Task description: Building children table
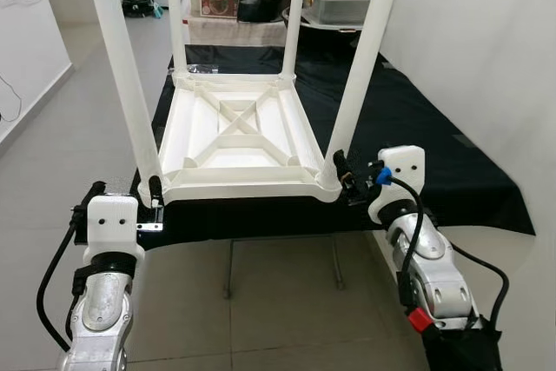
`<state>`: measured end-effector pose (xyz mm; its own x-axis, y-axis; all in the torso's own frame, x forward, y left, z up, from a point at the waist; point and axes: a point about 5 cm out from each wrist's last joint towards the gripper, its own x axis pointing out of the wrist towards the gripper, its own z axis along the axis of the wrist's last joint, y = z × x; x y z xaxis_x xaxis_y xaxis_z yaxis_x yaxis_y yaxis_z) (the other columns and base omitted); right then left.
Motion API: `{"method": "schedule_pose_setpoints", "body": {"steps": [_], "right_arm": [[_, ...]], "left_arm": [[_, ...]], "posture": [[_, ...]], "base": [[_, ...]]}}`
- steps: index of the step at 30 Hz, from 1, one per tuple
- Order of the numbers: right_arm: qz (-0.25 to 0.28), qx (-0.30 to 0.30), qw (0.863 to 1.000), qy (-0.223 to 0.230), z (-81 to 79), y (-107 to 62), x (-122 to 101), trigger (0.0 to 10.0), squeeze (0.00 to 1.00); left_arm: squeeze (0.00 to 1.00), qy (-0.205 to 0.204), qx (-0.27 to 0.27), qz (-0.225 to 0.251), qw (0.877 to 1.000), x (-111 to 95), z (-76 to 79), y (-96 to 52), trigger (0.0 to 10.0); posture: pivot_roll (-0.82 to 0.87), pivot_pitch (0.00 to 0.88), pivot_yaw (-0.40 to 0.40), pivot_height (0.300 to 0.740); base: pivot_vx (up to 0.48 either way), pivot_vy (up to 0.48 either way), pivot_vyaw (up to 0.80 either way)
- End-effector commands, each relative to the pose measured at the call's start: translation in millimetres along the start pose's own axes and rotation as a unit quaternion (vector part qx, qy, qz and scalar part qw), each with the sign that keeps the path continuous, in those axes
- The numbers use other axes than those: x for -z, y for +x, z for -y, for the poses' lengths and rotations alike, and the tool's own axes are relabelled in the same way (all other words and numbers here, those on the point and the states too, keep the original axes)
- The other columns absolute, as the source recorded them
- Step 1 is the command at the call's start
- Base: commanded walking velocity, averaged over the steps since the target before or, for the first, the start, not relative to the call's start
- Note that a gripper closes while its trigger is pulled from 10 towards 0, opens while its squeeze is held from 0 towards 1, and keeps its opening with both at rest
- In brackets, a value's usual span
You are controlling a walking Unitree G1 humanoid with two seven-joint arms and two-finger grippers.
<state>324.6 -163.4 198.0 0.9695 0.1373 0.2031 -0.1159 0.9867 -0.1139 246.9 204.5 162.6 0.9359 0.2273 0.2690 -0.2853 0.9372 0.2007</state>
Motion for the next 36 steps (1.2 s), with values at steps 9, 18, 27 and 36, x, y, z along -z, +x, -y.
{"method": "schedule_pose_setpoints", "body": {"steps": [9, 18, 27, 36], "right_arm": [[0.061, -0.001, 0.998, 0.035, -13.7, 50.2, -46.3, 10.0, 0.0], [0.054, -0.004, 0.998, 0.041, -19.8, 40.3, -36.0, 10.0, 0.0], [0.02, -0.016, 1.0, 0.009, -14.6, 7.6, -8.8, 10.0, 0.0], [-0.032, -0.023, 0.999, -0.021, -9.2, -47.2, 18.6, 10.0, 0.0]], "left_arm": [[0.0, -0.006, 0.02, 0.007, 1.0, -1.0, 14.4, 2.3, 10.0], [0.0, -0.007, 0.022, 0.015, 1.0, -3.4, 11.8, 1.8, 10.0], [0.0, -0.004, 0.024, 0.016, 1.0, -3.8, 8.1, 2.7, 10.0], [0.0, -0.007, 0.044, 0.013, 0.999, -5.0, 1.3, -13.2, 10.0]], "posture": [[0.05, 0.0, -0.103, 0.74], [0.05, 0.0, -0.094, 0.74], [0.03, 0.0, -0.088, 0.74], [0.03, 0.0, -0.101, 0.74]], "base": [[0.0, 0.0, 0.0], [0.0, 0.0, 0.0], [0.0, 0.0, 0.0], [0.0, 0.0, 0.0]]}}
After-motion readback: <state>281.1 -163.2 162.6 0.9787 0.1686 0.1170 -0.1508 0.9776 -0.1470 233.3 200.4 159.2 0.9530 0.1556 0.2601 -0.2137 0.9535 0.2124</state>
